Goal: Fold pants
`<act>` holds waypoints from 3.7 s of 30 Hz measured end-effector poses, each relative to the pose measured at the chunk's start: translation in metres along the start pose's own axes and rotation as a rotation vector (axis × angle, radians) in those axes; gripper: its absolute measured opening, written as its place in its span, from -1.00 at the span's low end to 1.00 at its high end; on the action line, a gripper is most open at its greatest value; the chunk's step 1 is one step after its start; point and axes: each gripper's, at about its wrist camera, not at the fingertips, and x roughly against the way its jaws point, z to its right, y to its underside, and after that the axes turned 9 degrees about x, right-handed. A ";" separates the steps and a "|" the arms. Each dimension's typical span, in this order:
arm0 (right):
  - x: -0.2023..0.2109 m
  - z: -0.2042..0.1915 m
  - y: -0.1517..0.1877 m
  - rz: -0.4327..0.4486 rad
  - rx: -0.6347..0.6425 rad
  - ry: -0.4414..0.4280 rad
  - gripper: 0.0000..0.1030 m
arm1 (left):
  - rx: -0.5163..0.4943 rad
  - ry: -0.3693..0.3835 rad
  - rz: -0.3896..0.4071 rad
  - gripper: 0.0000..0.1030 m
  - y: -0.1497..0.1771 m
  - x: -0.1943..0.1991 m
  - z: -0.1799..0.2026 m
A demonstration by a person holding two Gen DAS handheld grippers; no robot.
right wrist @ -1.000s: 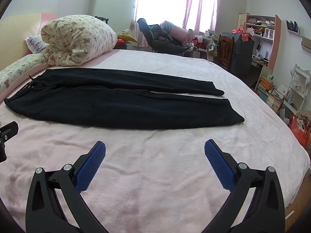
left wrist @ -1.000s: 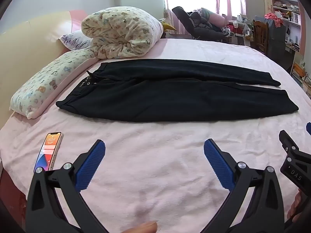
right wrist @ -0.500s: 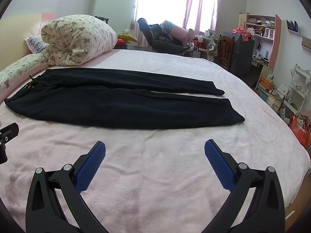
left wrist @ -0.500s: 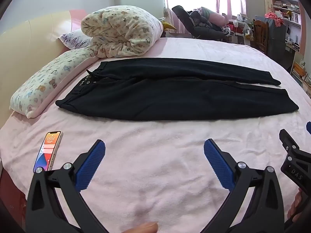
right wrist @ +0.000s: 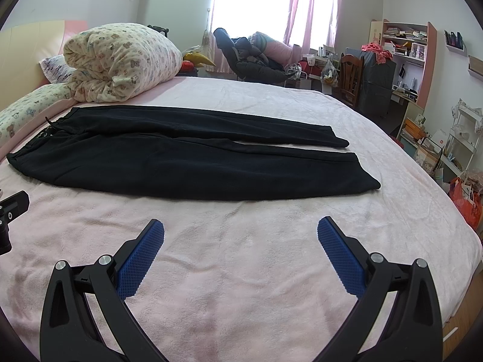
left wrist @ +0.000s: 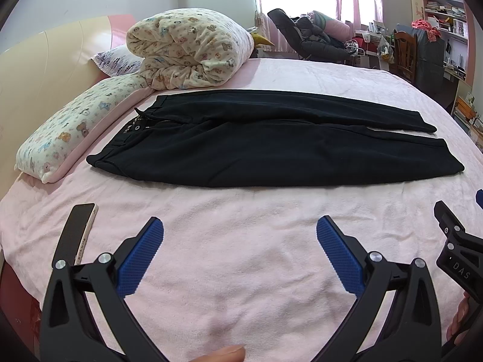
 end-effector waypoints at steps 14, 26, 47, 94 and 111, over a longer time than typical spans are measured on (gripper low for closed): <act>0.000 -0.001 0.000 0.000 -0.001 -0.001 0.97 | 0.001 0.000 0.000 0.97 0.000 0.000 0.000; 0.000 -0.002 0.000 -0.001 -0.002 -0.002 0.97 | 0.001 0.000 -0.001 0.97 0.006 -0.005 -0.005; -0.001 -0.004 -0.001 -0.004 -0.003 -0.002 0.97 | 0.002 0.001 -0.002 0.97 0.007 -0.005 -0.006; -0.107 -0.005 -0.062 -0.259 -0.085 -0.140 0.97 | 0.041 0.133 -0.237 0.97 -0.033 -0.109 -0.008; -0.241 0.193 -0.174 -0.558 -0.670 -0.450 0.97 | 0.125 0.279 -0.444 0.97 -0.120 -0.129 -0.003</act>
